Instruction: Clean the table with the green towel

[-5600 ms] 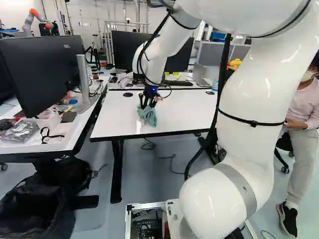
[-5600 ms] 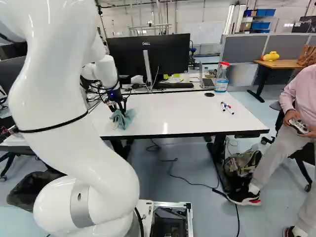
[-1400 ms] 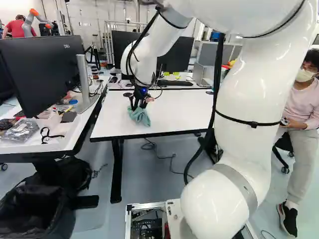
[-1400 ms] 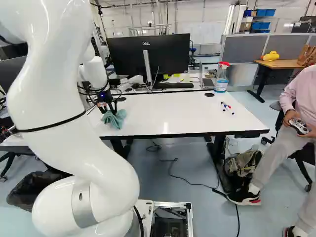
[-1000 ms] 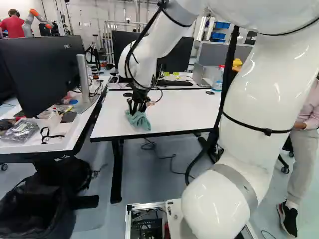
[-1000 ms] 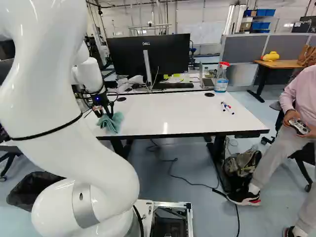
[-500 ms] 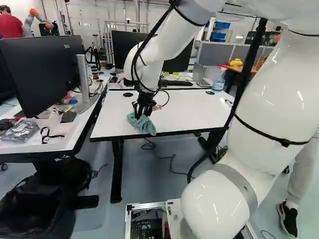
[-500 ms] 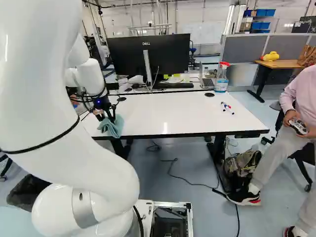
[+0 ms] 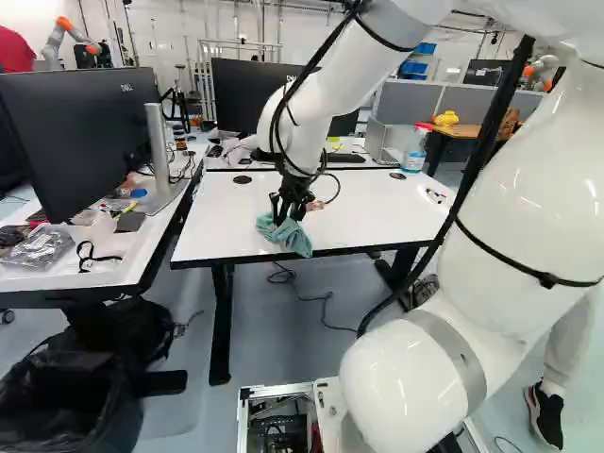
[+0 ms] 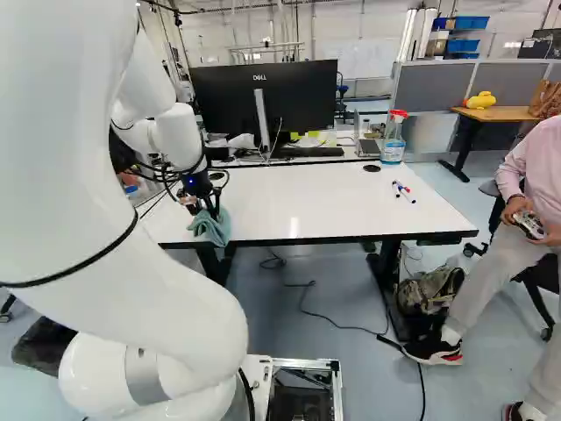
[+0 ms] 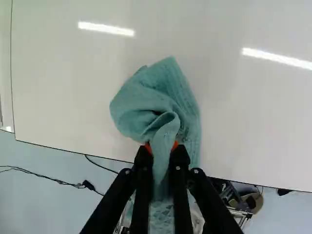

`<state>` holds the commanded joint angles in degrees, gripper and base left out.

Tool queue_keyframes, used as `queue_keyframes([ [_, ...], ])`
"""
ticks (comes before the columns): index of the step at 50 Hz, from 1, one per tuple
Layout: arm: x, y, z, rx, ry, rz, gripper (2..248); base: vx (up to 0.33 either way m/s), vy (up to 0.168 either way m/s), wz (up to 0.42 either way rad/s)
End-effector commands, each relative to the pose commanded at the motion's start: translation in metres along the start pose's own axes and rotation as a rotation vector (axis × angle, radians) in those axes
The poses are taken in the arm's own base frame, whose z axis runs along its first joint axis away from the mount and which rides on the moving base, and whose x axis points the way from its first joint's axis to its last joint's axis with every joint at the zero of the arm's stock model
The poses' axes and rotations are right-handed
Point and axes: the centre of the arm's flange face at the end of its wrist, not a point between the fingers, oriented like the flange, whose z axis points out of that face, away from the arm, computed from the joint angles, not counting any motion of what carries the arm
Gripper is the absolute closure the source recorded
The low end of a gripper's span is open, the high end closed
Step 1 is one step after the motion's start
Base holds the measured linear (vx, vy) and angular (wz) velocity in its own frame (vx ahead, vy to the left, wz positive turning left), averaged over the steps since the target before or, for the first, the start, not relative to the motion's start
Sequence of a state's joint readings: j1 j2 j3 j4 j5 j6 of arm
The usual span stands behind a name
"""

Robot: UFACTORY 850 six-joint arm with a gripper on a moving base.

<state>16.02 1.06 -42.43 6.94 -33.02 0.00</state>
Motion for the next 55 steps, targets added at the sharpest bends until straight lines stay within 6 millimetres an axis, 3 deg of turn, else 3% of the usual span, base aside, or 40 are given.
queue_keyframes([
  [13, -0.004, 0.023, -0.002, -0.010, 0.004, 0.055, 203, 0.000, 0.000, 0.000],
  [47, -0.018, 0.021, -0.044, -0.003, 0.103, 0.048, 203, 0.000, 0.000, 0.000],
  [55, -0.013, 0.018, -0.054, 0.000, 0.128, 0.043, 203, 0.000, 0.000, 0.000],
])
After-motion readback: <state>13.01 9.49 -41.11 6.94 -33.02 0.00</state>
